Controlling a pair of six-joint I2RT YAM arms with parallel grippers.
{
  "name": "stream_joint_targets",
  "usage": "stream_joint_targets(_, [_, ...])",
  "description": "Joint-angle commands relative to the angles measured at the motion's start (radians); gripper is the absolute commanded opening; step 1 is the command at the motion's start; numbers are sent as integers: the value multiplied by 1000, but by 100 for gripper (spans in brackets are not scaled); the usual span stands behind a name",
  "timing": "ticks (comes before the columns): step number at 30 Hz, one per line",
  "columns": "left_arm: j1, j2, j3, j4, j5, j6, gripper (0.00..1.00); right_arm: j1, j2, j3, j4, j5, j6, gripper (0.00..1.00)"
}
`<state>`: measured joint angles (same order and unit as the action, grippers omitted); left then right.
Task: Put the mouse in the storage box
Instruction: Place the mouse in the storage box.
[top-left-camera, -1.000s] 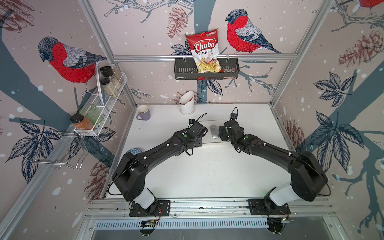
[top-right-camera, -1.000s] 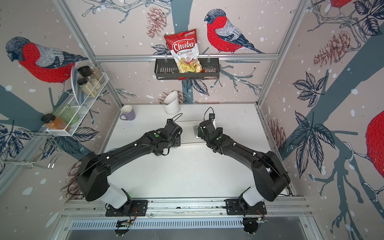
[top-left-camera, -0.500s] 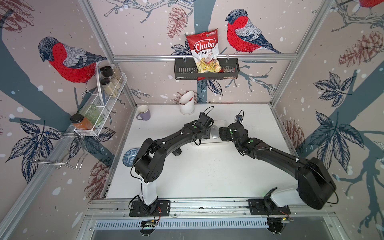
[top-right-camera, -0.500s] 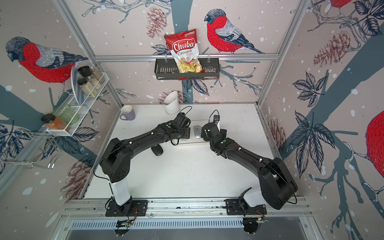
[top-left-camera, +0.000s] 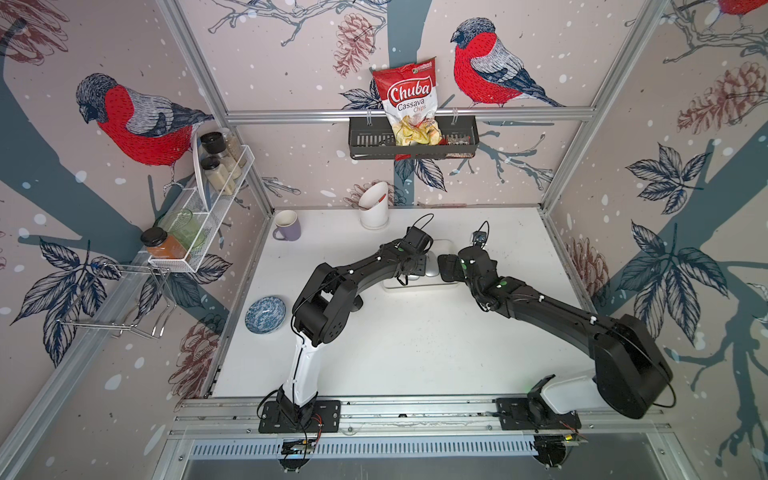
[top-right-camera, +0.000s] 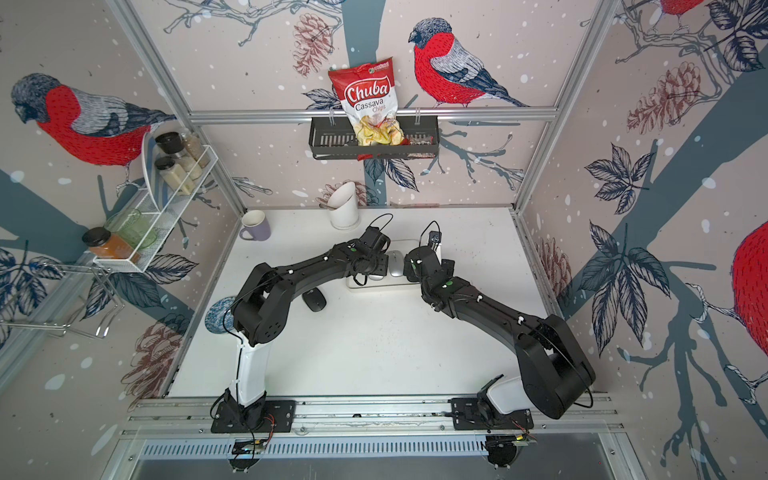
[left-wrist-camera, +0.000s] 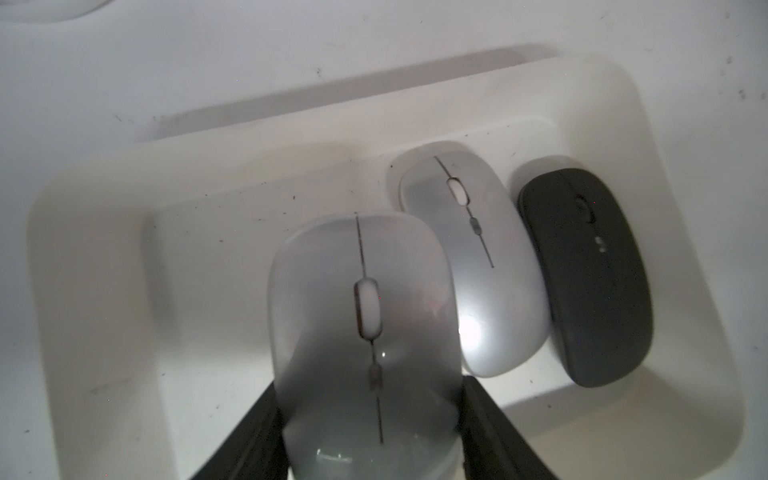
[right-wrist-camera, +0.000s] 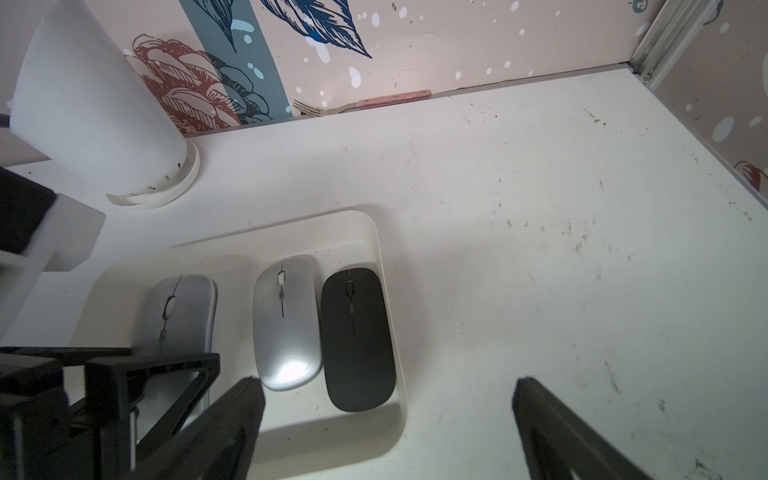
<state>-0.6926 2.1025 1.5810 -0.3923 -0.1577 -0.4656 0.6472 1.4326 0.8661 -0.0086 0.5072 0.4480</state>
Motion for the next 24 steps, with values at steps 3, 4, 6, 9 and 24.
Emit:
stream_joint_targets(3, [4, 20, -12, 81, 35, -31, 59, -2, 21, 13, 30, -7, 4, 98])
stream_joint_targets(4, [4, 22, -13, 84, 33, -36, 59, -2, 22, 12, 34, -8, 4, 98])
stream_joint_targets(6, [4, 29, -15, 95, 33, -40, 59, -1, 30, 11, 44, -16, 2, 98])
stream_joint_targets(9, [4, 39, -2, 86, 30, -48, 61, -2, 40, 28, 27, -14, 1, 98])
stream_joint_targets(24, [4, -70, -15, 51, 24, -74, 80, -2, 35, 24, 44, -14, -17, 98])
